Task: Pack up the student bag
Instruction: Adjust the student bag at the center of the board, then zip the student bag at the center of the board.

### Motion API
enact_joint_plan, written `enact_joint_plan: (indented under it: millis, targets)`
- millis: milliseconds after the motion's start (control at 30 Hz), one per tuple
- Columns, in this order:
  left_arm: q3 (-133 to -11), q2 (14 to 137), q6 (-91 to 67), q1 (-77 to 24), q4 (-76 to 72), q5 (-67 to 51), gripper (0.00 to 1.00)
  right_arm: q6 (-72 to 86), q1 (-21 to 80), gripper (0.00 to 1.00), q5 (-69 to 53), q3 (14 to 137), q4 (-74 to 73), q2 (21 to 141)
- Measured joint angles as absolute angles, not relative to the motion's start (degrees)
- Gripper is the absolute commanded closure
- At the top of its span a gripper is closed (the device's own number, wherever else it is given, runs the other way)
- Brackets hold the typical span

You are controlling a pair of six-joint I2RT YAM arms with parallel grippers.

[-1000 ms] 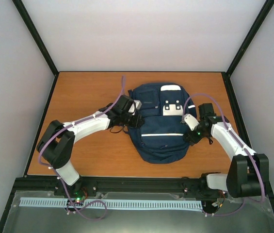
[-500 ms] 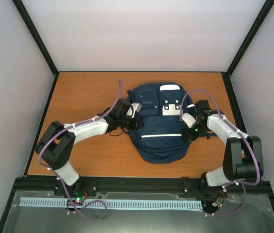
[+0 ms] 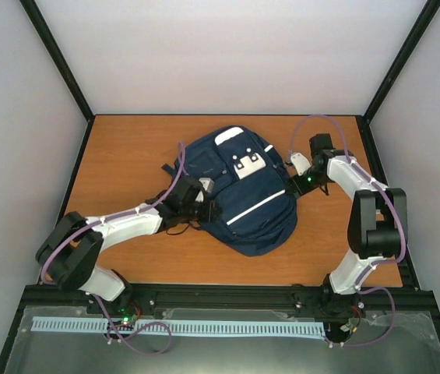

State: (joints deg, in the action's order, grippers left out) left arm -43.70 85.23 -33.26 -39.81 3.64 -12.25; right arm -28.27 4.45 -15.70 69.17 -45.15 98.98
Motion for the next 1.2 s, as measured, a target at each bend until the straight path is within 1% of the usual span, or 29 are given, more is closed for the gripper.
enact_joint_plan:
  millis: [67,100,233,333,467,567,633,700,867,1000,1100,1200]
  targets:
    - [-43.1,82.6,-32.9,-42.0,7.4,-7.4,0.48,-27.3,4.4,0.25,-15.6,69.1,-44.7,98.2]
    - [-43.0,81.8,-32.7,-42.5,8.0,-6.5,0.48,-26.8,4.4,0.25,-15.6,68.8,-44.4,97.4]
    - [-43.4,75.1,-28.8,-50.8,12.6,2.5,0.47,-25.1,4.4,0.22,-15.0,65.9,-43.0,89.5]
    - [-45.5,73.7,-24.8,-55.9,13.8,6.3,0.48,-23.5,4.3,0.21,-15.0,63.9,-42.4,81.5]
    - [-47.2,74.6,-19.4,-58.6,14.2,8.9,0.48,-21.7,4.1,0.21,-15.8,60.6,-40.9,71.4]
    - [-49.1,77.3,-16.2,-60.3,14.7,10.2,0.47,-21.4,4.1,0.21,-15.8,56.2,-38.6,66.1]
    - [-50.9,79.9,-14.2,-61.8,15.2,10.8,0.38,-21.1,3.7,0.21,-15.8,53.1,-37.3,63.9]
    - [-53.2,83.1,-12.4,-63.3,16.0,11.2,0.37,-20.3,2.5,0.21,-16.4,50.5,-36.4,63.4]
    - [-58.3,90.2,-8.8,-66.8,17.6,14.3,0.39,-19.6,0.4,0.20,-17.5,49.3,-35.8,63.4]
    - [-61.6,95.1,-6.8,-69.2,18.5,17.9,0.43,-19.4,-0.7,0.20,-18.7,49.3,-35.0,63.4]
    - [-64.7,99.5,-5.6,-69.9,20.2,22.1,0.49,-19.4,-1.0,0.21,-19.3,49.3,-34.9,63.4]
    - [-66.2,102.4,-4.9,-69.9,21.3,26.0,0.58,-19.4,-1.1,0.21,-20.0,49.3,-34.9,63.5]
